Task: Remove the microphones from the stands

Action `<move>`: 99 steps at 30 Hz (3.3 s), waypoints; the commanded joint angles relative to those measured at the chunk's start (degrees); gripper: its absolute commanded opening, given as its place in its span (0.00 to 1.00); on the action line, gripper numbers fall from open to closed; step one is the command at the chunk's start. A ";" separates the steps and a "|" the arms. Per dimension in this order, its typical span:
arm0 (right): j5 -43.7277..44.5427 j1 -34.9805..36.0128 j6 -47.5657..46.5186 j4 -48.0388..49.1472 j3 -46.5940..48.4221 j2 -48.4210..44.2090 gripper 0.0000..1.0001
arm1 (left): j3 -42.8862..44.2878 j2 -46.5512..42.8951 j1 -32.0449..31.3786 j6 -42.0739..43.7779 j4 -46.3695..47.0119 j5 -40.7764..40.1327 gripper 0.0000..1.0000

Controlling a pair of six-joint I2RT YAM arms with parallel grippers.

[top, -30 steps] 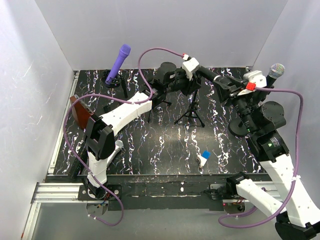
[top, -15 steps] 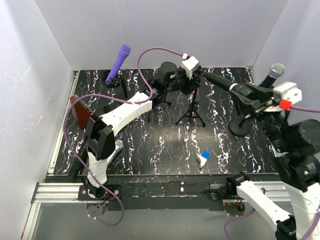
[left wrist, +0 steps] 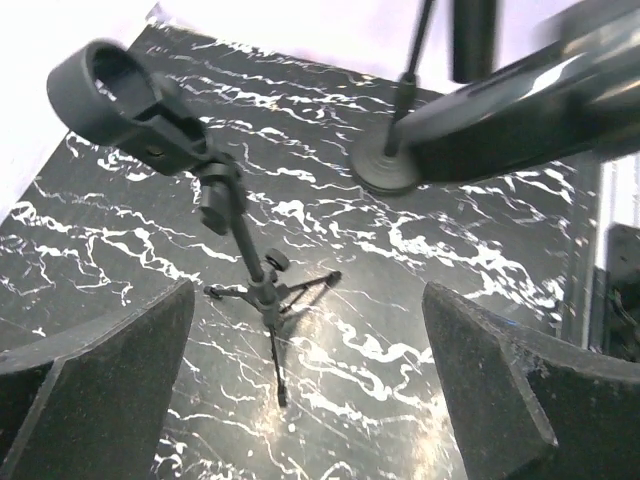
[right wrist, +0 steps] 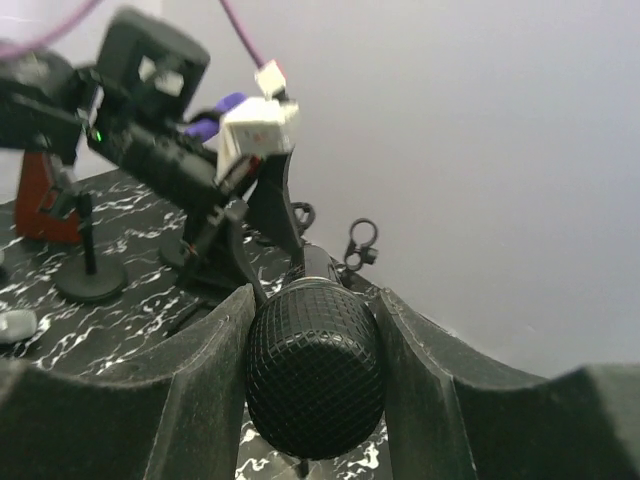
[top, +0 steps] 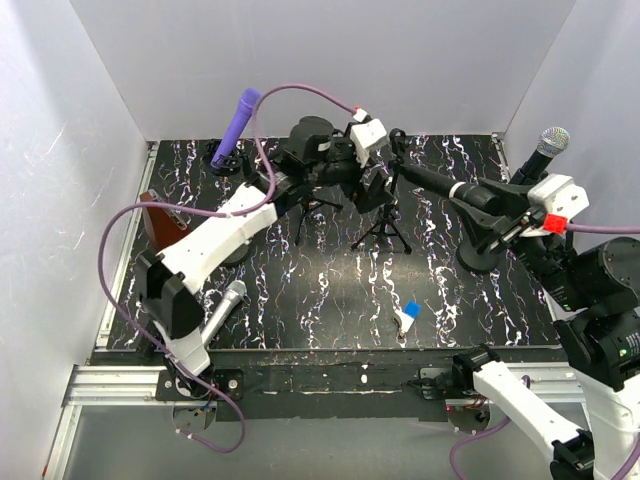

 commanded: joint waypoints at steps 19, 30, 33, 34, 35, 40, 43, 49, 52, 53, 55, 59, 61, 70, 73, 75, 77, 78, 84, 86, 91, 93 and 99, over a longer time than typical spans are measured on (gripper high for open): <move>-32.83 -0.17 0.13 10.44 -3.99 11.21 0.01 | 17.47 -3.51 -0.26 16.64 -35.53 23.59 0.71; -31.69 -0.17 1.08 17.47 -7.86 12.62 0.01 | 23.21 -1.66 -0.26 20.70 -46.45 21.66 0.81; -32.40 -0.17 2.84 19.31 -7.33 13.94 0.01 | 17.40 -4.12 -0.17 17.79 -39.25 21.31 0.77; -32.31 -0.17 3.19 19.76 -7.07 14.20 0.01 | 16.25 -4.56 -0.17 17.00 -37.39 20.96 0.76; -32.57 -0.17 3.37 19.76 -6.80 14.55 0.01 | 15.28 -4.65 -0.17 16.21 -35.29 20.61 0.73; -34.33 -0.16 3.02 17.74 -6.01 15.08 0.01 | 15.62 -3.43 -0.17 11.38 -28.85 19.90 0.61; -33.89 -0.17 3.11 16.78 -6.10 14.99 0.01 | 16.77 -2.37 -0.17 10.84 -28.76 20.60 0.50; -25.55 -0.17 8.81 13.97 -3.83 15.87 0.79 | 15.98 -3.86 1.58 8.22 -27.62 17.28 0.00; -24.75 -0.17 8.65 6.70 0.13 16.66 0.83 | 13.09 -6.84 2.03 5.67 -26.48 8.16 0.00; -25.19 -0.17 7.86 4.06 1.10 16.32 0.84 | 11.69 -8.16 2.03 5.40 -26.56 4.73 0.00; -25.98 -0.17 4.80 -2.97 2.34 15.00 0.85 | 9.14 -11.14 2.64 7.93 -28.22 0.14 0.00; -20.55 -0.17 1.80 -14.75 -1.16 10.96 0.87 | 2.46 -17.38 3.51 14.36 -35.95 -11.44 0.00; -17.03 -0.08 -1.10 -19.15 -3.71 9.90 0.87 | -1.14 -19.50 4.48 13.66 -41.57 -18.04 0.00; -25.45 -0.17 -3.06 -12.95 -9.96 12.09 0.86 | -24.86 -30.22 16.07 14.87 -52.76 -36.86 0.00; -26.86 -0.17 0.03 -8.12 -12.15 12.01 0.86 | -31.99 -34.78 18.63 21.89 -53.10 -37.41 0.00; -27.65 -0.17 0.64 -4.17 -14.43 10.61 0.86 | -34.38 -37.43 19.33 21.58 -54.07 -39.16 0.00; -28.96 -0.17 1.61 -1.87 -15.23 9.55 0.87 | -35.87 -37.70 22.31 20.69 -55.48 -39.86 0.00; -30.01 -0.17 1.70 -1.43 -15.32 9.46 0.87 | -37.36 -37.79 23.81 20.51 -55.22 -41.17 0.00; -29.51 -0.17 5.10 -0.02 -15.42 11.21 0.85 | -47.29 -38.84 27.77 18.58 -51.01 -42.77 0.00; -28.71 -0.08 10.04 0.25 -15.32 12.26 0.84 | -49.49 -38.67 30.58 16.83 -48.29 -42.50 0.00; -23.19 -0.16 7.42 0.43 -16.73 11.39 0.84 | -54.59 -36.39 36.21 12.96 -36.34 -46.28 0.00; -19.41 -0.17 6.36 -1.15 -15.77 11.74 0.85 | -56.00 -35.33 37.96 12.60 -31.94 -45.93 0.00; -20.71 -0.16 6.27 -4.14 -16.03 11.31 0.85 | -60.04 -33.57 39.11 12.60 -27.27 -41.63 0.00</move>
